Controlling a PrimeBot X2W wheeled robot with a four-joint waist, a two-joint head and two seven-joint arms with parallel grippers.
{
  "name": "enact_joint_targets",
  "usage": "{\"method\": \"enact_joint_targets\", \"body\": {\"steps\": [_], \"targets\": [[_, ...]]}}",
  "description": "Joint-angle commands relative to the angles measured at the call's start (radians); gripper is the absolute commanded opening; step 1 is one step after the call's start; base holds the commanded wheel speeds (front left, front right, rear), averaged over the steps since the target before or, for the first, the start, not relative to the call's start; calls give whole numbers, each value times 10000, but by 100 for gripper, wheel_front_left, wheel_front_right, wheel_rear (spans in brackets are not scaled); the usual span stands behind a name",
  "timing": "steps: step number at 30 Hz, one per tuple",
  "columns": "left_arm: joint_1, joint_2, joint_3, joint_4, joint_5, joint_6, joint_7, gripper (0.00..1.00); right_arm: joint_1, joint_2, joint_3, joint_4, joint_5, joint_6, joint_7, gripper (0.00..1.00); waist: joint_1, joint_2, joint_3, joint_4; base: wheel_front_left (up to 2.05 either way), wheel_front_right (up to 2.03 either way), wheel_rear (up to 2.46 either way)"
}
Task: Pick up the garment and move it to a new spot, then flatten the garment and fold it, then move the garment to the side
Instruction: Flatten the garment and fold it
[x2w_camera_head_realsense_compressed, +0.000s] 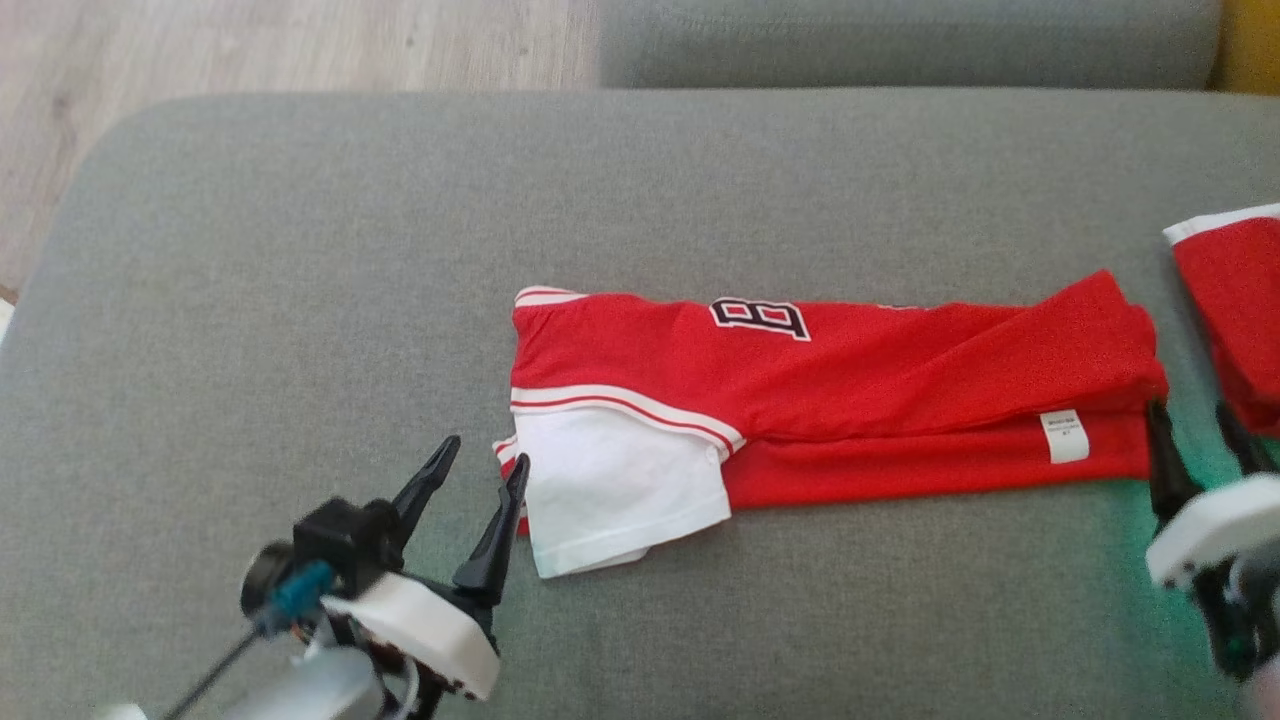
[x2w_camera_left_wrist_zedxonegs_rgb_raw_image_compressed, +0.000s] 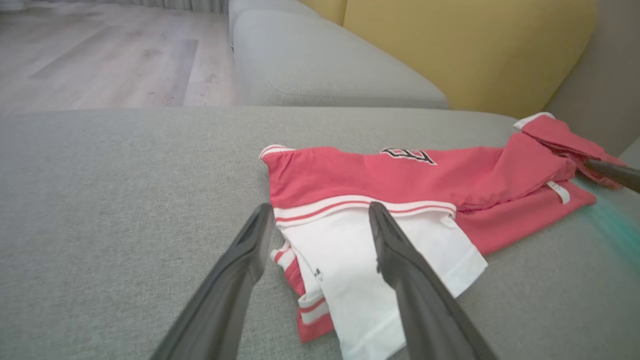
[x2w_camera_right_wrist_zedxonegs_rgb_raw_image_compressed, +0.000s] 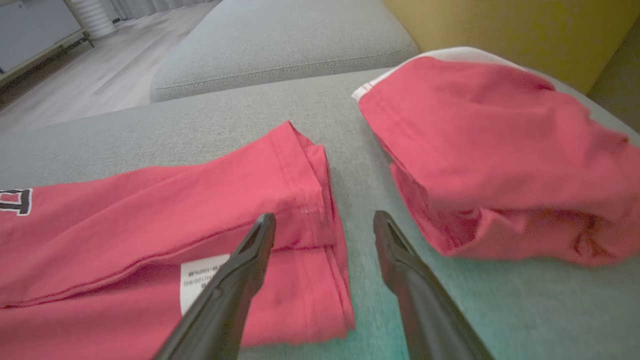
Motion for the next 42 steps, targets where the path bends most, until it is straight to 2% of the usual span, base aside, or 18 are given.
{"method": "enact_joint_targets", "body": {"steps": [1, 7, 12, 15, 20, 27, 33, 34, 35, 36, 39, 42], "targets": [[125, 33, 794, -205, 295, 190, -120, 100, 317, -52, -56, -342, -73, 65, -137, 100, 0, -1, -233, 9, 0, 0, 0], [2279, -1280, 3189, -632, 2302, 1128, -123, 100, 1215, 735, -951, -947, 200, 65, 30, 100, 0, -1, -656, 162, 0, 0, 0], [3792, -2401, 4871, -1238, 4285, 1403, -124, 100, 1052, 1079, -1840, -1009, 254, 65, 242, 100, 0, -1, -740, 591, 0, 0, 0], [4348, -2984, 5422, -1502, 5208, 1228, -125, 100, 674, 1193, -2491, -763, 167, 65, 351, 100, 0, -1, -696, 946, 0, 0, 0], [4794, -3631, 5764, -1497, 6306, 694, -125, 100, -28, 1243, -3603, -49, -98, 65, 488, 100, 0, -1, -605, 1508, 0, 0, 0], [5051, -4300, 6234, -1011, 7018, -15, -125, 100, -798, 1344, -5311, 2155, -1338, 65, 1385, 100, 0, -1, -433, 1807, 0, 0, 0], [5077, -4585, 6580, -828, 7251, -318, -125, 100, -960, 1930, -5420, 2568, -1616, 65, 2076, 99, 0, -1, -359, 1641, 0, 0, 0], [5073, -4634, 6624, -789, 7296, -383, -125, 100, -964, 2041, -5360, 2550, -1588, 65, 2175, 71, 0, -1, -360, 1606, 0, 0, 0], [5070, -4680, 6667, -747, 7336, -445, -125, 100, -949, 2132, -5278, 2508, -1569, 65, 2238, 16, 0, -1, -365, 1572, 0, 0, 0], [5069, -4724, 6714, -713, 7375, -499, -125, 100, -926, 2221, -5191, 2440, -1547, 65, 2266, 0, 0, -1, -378, 1531, 0, 0, 0], [5089, -4840, 6857, -638, 7478, -630, -125, 100, -827, 2375, -4941, 2131, -1449, 65, 2177, 0, 0, -1, -415, 1402, 0, 0, 0], [5111, -4930, 6991, -582, 7574, -752, -126, 100, -693, 2264, -4635, 1713, -1537, 65, 1848, 0, 0, -1, -446, 1278, 0, 0, 0]]}}
